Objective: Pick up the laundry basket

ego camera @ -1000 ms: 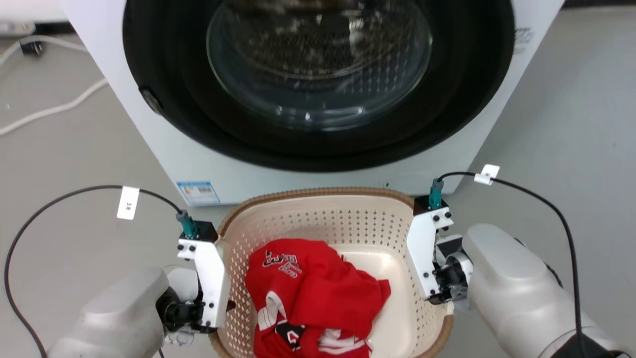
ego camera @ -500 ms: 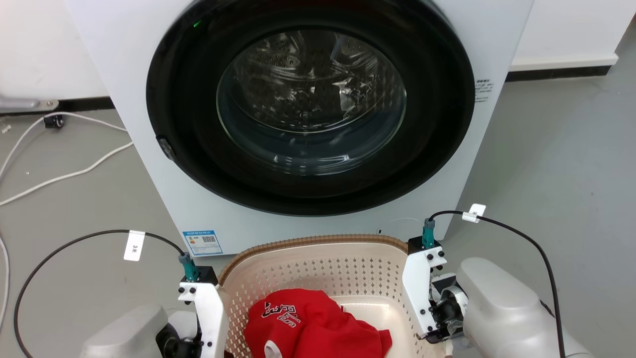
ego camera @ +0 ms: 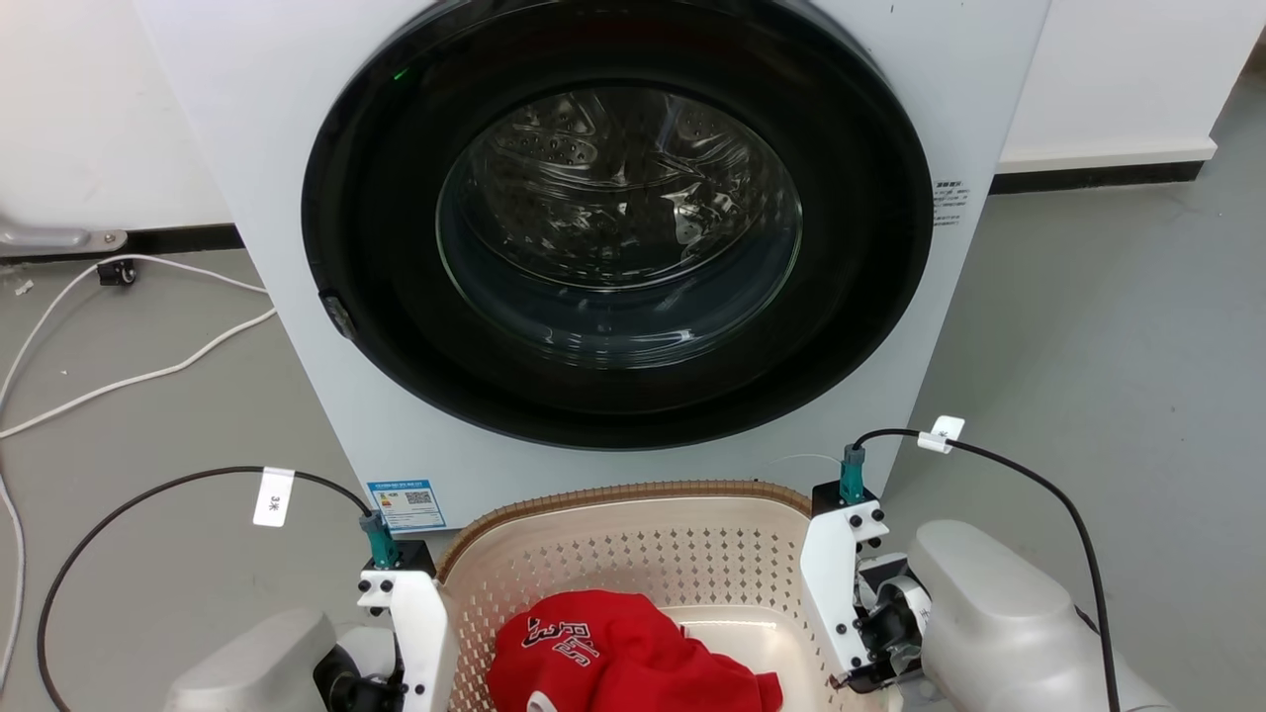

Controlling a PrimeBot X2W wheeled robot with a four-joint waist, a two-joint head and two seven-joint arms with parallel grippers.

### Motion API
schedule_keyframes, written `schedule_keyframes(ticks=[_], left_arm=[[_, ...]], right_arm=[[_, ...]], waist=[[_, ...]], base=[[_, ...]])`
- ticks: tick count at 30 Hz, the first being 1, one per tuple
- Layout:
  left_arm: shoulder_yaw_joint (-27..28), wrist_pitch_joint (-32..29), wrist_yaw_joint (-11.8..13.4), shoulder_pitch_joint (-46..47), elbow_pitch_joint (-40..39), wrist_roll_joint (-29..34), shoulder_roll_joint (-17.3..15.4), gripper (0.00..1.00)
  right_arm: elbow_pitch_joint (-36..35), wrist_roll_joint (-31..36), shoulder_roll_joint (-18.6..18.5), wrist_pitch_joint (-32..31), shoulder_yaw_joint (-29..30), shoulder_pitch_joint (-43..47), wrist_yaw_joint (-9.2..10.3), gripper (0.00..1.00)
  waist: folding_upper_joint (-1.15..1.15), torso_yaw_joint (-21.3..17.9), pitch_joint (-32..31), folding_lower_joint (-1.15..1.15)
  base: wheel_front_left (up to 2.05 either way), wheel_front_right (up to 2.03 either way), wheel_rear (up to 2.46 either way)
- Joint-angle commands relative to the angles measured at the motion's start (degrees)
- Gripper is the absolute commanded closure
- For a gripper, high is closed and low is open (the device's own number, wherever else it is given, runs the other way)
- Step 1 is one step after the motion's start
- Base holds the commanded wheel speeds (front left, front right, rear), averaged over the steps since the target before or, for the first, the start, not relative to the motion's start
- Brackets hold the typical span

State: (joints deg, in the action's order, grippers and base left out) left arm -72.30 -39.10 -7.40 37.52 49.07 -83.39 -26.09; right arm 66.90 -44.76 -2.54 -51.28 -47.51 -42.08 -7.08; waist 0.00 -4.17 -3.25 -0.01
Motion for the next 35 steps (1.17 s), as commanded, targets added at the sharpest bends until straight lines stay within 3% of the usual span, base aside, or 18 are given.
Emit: schedule_keyframes(ticks=[1, 35], left_arm=[[-0.41, -0.66, -0.09, 0.1, 0.53, 0.13, -0.41, 1.0], [-0.35, -3.29, -0.11, 1.69, 0.2, -0.89, 0.13, 1.0]], right_arm=[[-0.21, -0.02, -0.58, 0.03, -0.49, -0.2, -0.74, 1.0], [0.0, -3.45, -0.37, 0.8, -4.37, -1.66, -0.74, 1.0]], waist=[[0.0, 0.03, -0.08, 0.01], [0.0, 0.98, -0.22, 0.01]], base=[[0.0, 0.0, 0.0], [0.0, 0.0, 0.0]])
